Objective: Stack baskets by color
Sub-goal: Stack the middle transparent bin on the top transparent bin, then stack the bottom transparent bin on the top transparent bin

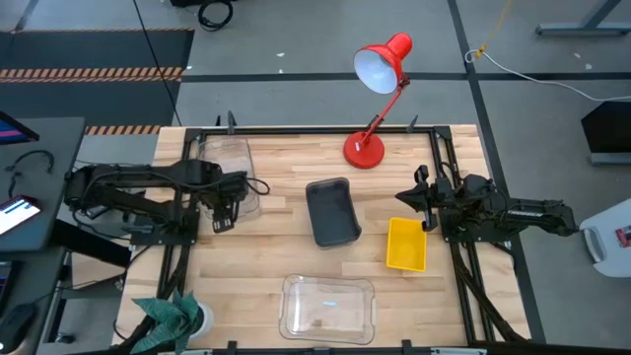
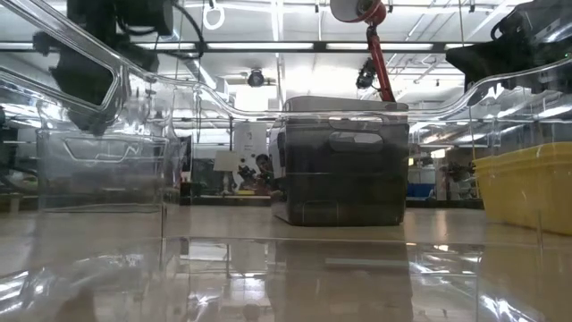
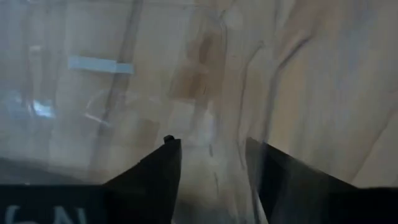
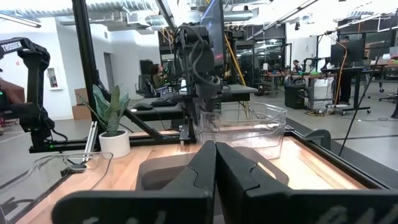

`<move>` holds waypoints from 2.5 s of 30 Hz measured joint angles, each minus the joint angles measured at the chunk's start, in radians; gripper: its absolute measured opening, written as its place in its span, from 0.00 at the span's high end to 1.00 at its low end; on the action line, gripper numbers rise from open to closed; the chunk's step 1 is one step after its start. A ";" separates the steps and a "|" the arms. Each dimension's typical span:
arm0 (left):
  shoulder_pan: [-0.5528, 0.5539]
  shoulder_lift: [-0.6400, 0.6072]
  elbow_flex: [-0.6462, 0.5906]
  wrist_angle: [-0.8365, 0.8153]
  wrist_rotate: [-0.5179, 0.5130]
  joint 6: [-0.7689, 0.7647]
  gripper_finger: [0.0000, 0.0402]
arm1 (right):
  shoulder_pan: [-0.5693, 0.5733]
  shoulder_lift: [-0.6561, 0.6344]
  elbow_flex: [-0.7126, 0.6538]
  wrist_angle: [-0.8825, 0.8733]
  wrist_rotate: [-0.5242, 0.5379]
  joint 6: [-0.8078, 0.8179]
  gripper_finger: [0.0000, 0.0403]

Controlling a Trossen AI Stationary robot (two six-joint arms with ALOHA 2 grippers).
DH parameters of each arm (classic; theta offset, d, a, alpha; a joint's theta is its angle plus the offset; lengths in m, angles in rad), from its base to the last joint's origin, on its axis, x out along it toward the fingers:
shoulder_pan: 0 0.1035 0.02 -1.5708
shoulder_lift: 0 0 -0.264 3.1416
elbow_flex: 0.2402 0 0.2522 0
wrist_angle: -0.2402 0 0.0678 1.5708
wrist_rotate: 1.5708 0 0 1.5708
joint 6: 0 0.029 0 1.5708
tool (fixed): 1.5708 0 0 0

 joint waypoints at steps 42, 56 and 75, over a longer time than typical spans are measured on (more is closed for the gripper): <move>-0.588 0.476 0.479 0.243 -0.096 0.243 0.60 | 0.000 0.003 0.000 0.027 0.000 0.000 0.96; -0.691 0.504 0.478 0.295 -0.221 0.544 0.60 | 0.000 0.004 0.000 0.035 0.000 0.000 0.96; -0.744 0.559 0.478 0.379 -0.217 1.005 0.45 | 0.000 0.004 0.000 0.034 0.000 0.000 0.96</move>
